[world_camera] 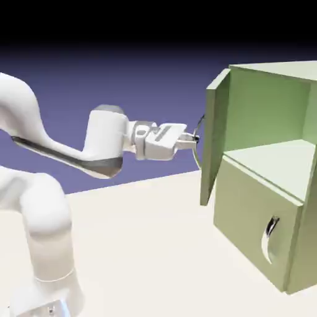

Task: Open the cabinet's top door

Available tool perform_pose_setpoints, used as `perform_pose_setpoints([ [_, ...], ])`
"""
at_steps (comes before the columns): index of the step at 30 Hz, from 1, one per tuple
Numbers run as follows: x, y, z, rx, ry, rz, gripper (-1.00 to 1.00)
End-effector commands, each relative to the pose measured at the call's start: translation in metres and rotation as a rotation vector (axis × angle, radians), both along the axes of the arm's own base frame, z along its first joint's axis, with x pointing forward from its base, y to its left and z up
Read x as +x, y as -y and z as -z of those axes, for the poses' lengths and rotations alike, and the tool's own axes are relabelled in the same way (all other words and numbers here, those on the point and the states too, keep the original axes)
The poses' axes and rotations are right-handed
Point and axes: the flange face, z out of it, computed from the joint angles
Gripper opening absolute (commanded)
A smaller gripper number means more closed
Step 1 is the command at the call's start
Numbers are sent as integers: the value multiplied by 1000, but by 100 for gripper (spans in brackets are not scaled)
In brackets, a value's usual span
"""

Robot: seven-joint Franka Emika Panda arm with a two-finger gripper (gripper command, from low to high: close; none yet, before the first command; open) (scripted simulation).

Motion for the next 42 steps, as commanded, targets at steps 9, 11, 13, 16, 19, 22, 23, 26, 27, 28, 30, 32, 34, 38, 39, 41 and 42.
perform_pose_setpoints([
  [9,-16,-38,0,3,3,117,-100],
  [11,-20,-49,0,3,3,151,-100],
  [13,-24,-62,0,3,3,188,-100],
  [16,-30,-84,0,2,3,251,-100],
  [19,-34,-109,0,2,3,324,-100],
  [22,-37,-137,0,2,3,401,-100],
  [23,-38,-146,0,2,3,427,-100],
  [26,-38,-174,0,2,3,506,-100],
  [27,-37,-184,0,2,4,532,-100],
  [28,-36,-193,0,2,4,558,-100],
  [30,-34,-210,0,2,4,608,-100],
  [32,-31,-228,0,2,4,656,-100],
  [34,-28,-244,0,2,4,702,-100],
  [38,-20,-272,0,2,4,784,-100],
  [39,-18,-278,0,2,4,803,-100],
  [41,-14,-288,0,2,4,834,-100],
  [42,-14,-288,0,2,4,834,100],
])
